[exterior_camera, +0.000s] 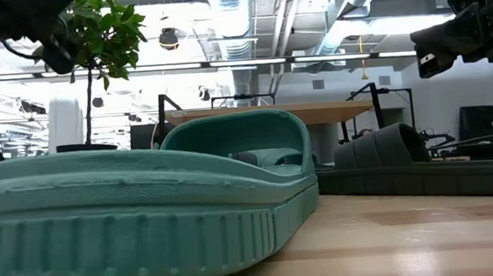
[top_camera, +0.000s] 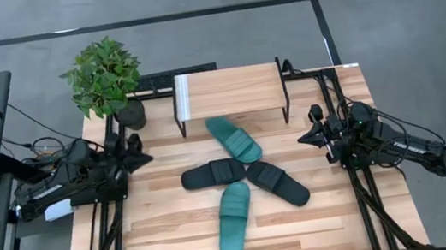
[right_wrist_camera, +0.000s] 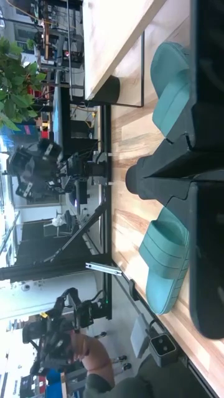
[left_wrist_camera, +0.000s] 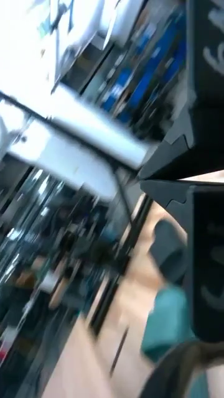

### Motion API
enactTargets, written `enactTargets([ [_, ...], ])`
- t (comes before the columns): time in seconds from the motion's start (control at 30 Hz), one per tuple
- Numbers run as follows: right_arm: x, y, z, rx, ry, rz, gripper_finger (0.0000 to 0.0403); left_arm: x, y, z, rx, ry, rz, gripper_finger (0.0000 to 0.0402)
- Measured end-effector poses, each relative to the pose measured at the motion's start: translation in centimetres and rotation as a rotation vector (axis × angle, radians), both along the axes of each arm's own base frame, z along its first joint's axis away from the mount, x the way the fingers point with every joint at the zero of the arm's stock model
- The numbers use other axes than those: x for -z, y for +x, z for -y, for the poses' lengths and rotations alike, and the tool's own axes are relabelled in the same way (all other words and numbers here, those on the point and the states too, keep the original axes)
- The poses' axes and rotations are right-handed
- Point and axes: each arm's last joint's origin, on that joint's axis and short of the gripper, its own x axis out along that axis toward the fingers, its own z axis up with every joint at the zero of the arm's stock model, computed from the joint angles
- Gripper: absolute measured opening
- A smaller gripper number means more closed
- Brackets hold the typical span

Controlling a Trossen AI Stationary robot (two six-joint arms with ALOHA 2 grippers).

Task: Pick and place slides into the shelf
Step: Put the left black pair of slippers on the shelf

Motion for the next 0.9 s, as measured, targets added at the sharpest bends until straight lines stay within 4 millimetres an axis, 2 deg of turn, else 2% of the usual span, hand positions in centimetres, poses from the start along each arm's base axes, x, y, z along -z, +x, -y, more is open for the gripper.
enactTargets([
  [0.17, 0.0, 0.0, 0.0, 0.0, 0.0, 0.0, 0.0, 0.8, 0.6, 0.0, 0.072, -0.024, -0.098, 0.0],
  [0.33, 0.0, 0.0, 0.0, 0.0, 0.0, 0.0, 0.0, 1.9, 2.0, 0.2, 0.136, -0.041, -0.235, 0.0],
  [0.43, 0.0, 0.0, 0.0, 0.0, 0.0, 0.0, 0.0, 2.0, 3.1, 0.7, 0.203, -0.018, -0.256, 0.0],
  [0.7, 0.0, 0.0, 0.0, 0.0, 0.0, 0.0, 0.0, 1.3, 5.4, 2.9, 0.373, 0.097, -0.17, 0.0],
  [0.9, 0.0, 0.0, 0.0, 0.0, 0.0, 0.0, 0.0, -0.8, 6.5, 4.6, 0.328, 0.283, -0.183, 0.0],
])
